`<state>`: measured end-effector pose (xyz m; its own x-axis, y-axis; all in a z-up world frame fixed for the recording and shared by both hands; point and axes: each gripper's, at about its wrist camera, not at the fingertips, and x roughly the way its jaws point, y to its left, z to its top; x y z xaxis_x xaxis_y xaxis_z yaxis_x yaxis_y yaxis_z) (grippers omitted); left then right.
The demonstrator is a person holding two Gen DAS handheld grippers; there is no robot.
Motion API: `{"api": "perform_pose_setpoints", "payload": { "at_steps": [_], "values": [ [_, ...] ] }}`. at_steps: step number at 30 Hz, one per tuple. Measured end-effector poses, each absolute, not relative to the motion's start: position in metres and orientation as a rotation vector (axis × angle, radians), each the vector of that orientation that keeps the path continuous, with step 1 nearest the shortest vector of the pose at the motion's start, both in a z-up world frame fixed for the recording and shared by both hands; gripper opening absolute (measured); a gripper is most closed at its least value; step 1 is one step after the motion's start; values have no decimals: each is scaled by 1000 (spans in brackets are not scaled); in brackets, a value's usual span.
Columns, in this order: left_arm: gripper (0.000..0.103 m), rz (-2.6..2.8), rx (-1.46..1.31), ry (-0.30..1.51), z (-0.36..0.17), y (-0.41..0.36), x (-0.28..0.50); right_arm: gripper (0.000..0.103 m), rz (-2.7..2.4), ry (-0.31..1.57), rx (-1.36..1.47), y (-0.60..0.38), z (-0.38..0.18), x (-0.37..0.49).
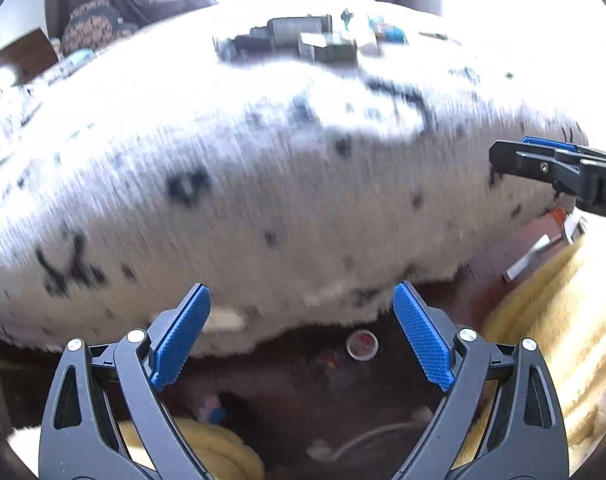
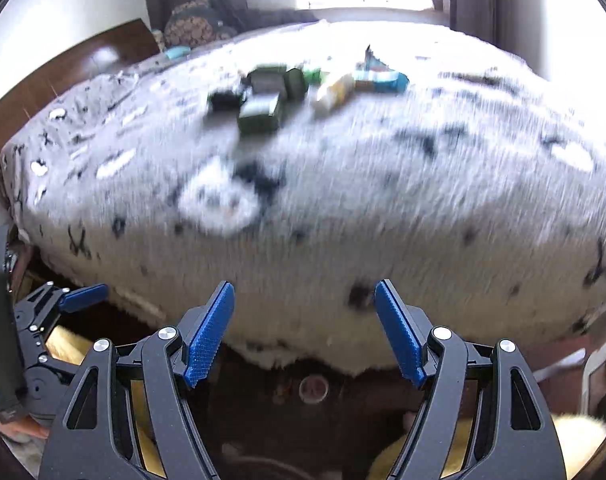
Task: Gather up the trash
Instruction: 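Raise both open tools back over the bed, then grasp the green bottle with left tool while right tool grasps the yellow-capped tube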
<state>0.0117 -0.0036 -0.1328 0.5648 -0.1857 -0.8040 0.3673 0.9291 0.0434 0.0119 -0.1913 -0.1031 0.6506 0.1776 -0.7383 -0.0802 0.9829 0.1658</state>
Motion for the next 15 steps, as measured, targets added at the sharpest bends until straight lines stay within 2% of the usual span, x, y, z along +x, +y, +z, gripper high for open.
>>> {"api": "perform_pose_setpoints", "payload": {
  "at_steps": [6, 15],
  "values": [
    [88, -319, 217, 845, -94, -10, 51, 74, 118, 783, 98, -209, -65, 62],
    [88, -331, 195, 812, -74, -45, 119, 74, 45, 819, 111, -215, -70, 158]
  ]
}}
